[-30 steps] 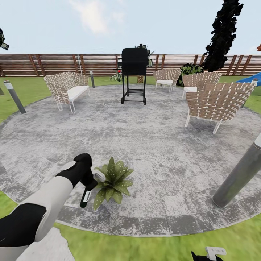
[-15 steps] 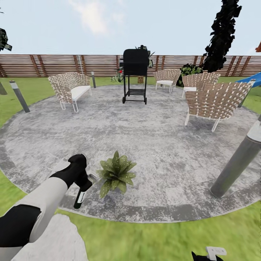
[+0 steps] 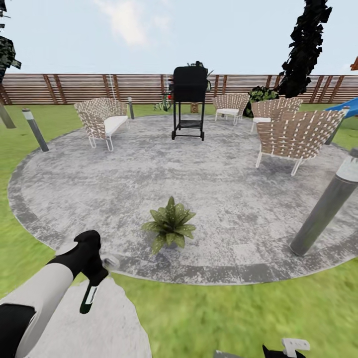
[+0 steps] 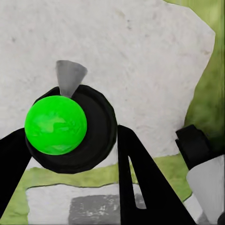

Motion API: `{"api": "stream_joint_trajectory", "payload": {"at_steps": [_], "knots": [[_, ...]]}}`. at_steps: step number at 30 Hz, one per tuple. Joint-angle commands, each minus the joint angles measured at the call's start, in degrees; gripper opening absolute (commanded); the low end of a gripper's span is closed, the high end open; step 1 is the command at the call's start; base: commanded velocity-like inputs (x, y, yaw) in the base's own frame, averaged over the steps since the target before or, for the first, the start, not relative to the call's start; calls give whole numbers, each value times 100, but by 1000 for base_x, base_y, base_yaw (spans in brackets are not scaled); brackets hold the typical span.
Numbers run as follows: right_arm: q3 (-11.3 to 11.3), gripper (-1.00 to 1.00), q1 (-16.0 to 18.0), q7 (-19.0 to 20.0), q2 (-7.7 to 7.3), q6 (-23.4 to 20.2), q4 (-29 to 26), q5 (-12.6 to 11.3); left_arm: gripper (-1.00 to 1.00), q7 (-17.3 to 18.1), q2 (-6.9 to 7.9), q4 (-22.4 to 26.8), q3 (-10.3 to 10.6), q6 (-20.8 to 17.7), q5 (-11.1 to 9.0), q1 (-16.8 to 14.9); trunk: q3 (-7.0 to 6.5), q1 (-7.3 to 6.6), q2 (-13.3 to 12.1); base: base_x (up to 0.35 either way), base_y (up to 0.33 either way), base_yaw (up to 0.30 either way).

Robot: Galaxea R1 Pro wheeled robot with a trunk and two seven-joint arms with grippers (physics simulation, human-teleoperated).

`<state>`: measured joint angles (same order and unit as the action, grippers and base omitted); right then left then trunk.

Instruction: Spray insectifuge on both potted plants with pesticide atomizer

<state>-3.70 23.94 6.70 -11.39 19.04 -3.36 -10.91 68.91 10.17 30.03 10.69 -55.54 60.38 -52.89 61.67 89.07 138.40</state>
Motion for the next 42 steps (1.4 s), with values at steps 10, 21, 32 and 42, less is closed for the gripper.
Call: {"api": "stream_joint_trajectory", "payload": {"at_steps": [10,21,32,42], "knots": [[-47,100,6,50,34,8,-62,-53,-100,-474,13,-53,-1056,2041,-837,756,4,-3,2,-57,157,0],[-1183,100,7,238,40,-20,-1254,358,-100,-1130,-176,-619,-1473,3877,-1035,1066,4,-3,2,-54,45,0],[-1230,100,14,1962,-10,-30,-2322,1309,-100,-1023,-515,-638,-1322,4041,-943,1070,4,-3,2,0,0,0],[-1229,-100,22,2987,24,-184,-3168,1879,-100,-905,-692,-630,-523,4068,-927,1070,4,-3,2,0,0,0]]}}
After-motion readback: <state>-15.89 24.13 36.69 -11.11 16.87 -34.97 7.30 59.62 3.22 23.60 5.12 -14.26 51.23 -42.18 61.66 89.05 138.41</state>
